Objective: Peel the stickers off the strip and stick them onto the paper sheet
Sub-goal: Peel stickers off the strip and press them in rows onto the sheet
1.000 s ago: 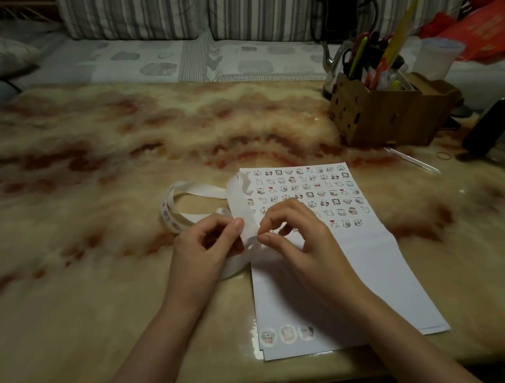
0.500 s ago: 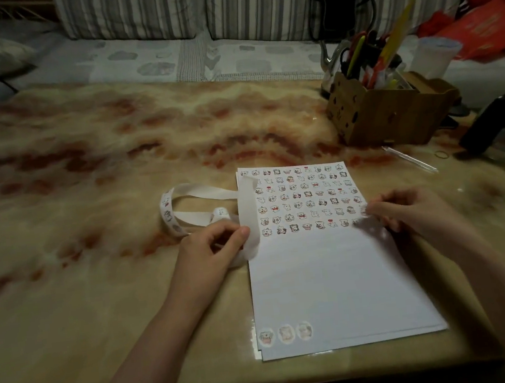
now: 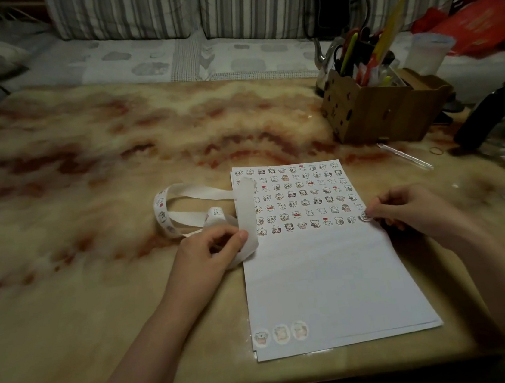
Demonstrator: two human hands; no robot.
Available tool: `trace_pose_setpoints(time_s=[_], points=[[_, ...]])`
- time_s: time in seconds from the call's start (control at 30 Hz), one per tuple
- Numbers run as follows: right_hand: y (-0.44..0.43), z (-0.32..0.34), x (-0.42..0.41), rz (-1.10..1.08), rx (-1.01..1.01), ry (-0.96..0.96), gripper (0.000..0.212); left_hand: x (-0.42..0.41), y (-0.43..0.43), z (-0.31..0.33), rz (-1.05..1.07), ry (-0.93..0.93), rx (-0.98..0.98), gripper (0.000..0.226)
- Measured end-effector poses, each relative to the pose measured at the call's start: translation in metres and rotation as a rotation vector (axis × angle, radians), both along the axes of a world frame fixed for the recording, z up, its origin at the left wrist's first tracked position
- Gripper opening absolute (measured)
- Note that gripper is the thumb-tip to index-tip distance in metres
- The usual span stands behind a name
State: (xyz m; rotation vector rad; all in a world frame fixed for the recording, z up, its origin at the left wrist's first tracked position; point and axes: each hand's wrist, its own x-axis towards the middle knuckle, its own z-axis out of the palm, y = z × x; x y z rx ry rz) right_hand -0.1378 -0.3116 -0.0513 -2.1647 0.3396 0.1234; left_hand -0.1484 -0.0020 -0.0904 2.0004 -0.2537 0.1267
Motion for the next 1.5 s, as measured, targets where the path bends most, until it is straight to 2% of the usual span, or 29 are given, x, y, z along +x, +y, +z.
trace_pose_setpoints(time_s=[0.43, 1.27, 1.37, 1.5], points=[[0.002, -0.002, 0.001, -0.02, -0.014, 0.006, 0.006, 0.0, 0.0, 0.0, 0.002, -0.003, 0.008, 0.011], [-0.001, -0.027, 0.001, -0.028, -0.143, -0.186, 0.009, -0.001, -0.002, 0.0, 0.029, -0.025, 0.057, 0.011], [-0.002, -0.026, 0.001, -0.048, -0.141, -0.192, 0.016, -0.001, -0.002, 0.0, 0.026, -0.024, 0.048, 0.011], [-0.003, -0.028, 0.002, -0.066, -0.156, -0.189, 0.011, -0.002, -0.002, 0.0, 0.027, -0.016, 0.043, 0.011]])
